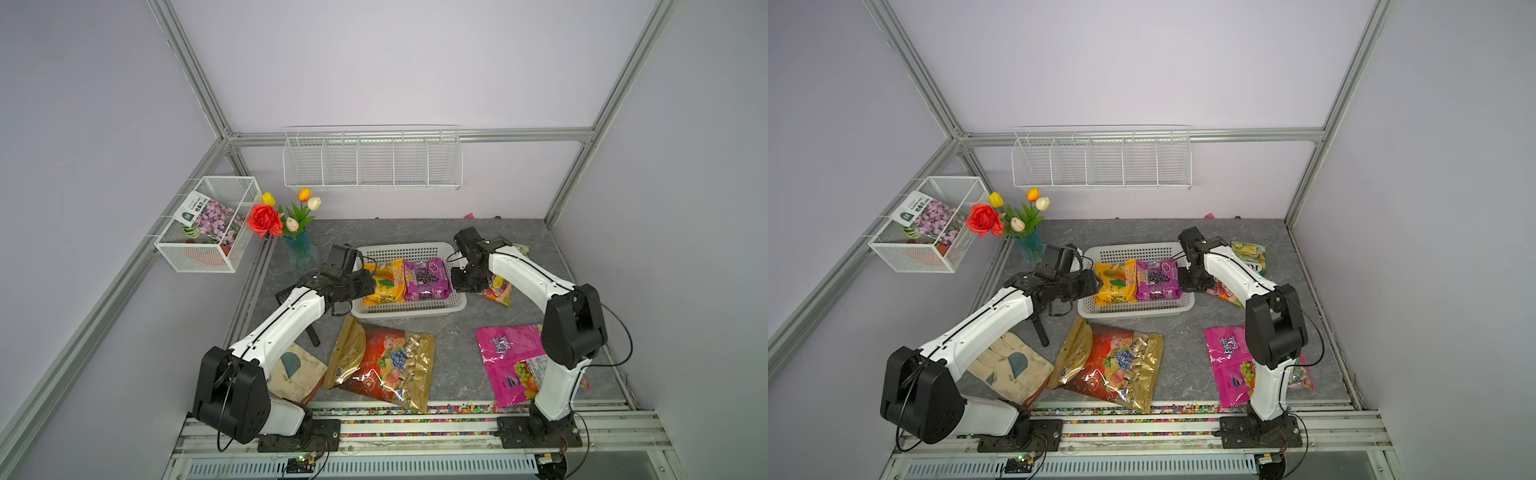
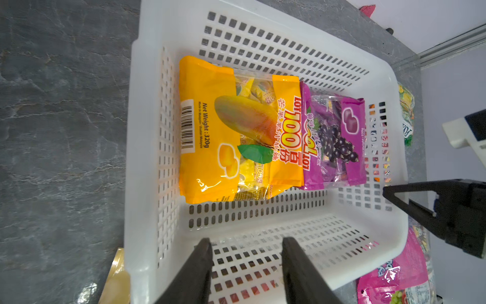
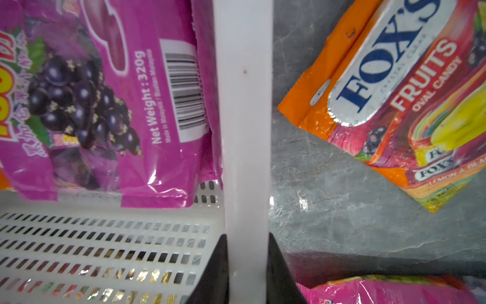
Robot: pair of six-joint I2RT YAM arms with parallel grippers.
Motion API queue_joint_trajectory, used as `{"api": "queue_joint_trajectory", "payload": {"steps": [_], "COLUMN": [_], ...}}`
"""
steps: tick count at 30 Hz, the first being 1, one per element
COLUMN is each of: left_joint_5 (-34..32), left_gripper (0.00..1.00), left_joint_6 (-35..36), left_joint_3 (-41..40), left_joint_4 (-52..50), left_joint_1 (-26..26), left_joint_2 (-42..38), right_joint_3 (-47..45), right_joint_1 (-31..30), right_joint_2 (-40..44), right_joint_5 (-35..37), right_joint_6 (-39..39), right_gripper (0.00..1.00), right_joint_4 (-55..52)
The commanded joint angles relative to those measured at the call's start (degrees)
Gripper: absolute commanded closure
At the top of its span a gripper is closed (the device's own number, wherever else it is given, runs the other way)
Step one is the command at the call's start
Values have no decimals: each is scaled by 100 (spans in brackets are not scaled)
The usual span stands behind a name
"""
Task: Put the candies in the basket
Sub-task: Move the basket to the center of the board.
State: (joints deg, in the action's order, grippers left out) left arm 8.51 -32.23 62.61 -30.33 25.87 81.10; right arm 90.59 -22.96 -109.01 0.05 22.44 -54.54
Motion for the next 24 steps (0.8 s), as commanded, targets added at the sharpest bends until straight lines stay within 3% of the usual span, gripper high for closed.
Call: {"api": "queue_joint_trajectory", "payload": {"steps": [1, 8, 11, 15, 20, 24], "left_joint_5": [126, 893, 1115, 1431, 1375, 990], "left_gripper": [53, 47, 39, 35, 30, 28], "left_joint_6": [133, 249, 353, 607, 682, 724], "left_joint_3": [-45, -507, -590, -451, -360, -219], "left_joint_4": [166, 916, 1120, 1024, 869, 519], "left_joint_1": [-38, -34, -38, -37, -38, -38], "left_joint_2": [-141, -610, -760, -648, -500, -457], "right_joint_3": [366, 85, -569, -1686, -2602, -2417], "right_joint_1": [-32, 58, 317, 852, 1607, 1764], "right_joint_2": [-330, 401, 1105, 2093, 2536, 2168], "right_joint_5": [414, 592, 495, 561, 527, 432], "right_joint_6": [-144, -112, 31, 285, 442, 364], "right_gripper": [78, 65, 62, 57, 54, 52], "right_joint_4": [109, 592, 893, 1334, 1671, 1622]}}
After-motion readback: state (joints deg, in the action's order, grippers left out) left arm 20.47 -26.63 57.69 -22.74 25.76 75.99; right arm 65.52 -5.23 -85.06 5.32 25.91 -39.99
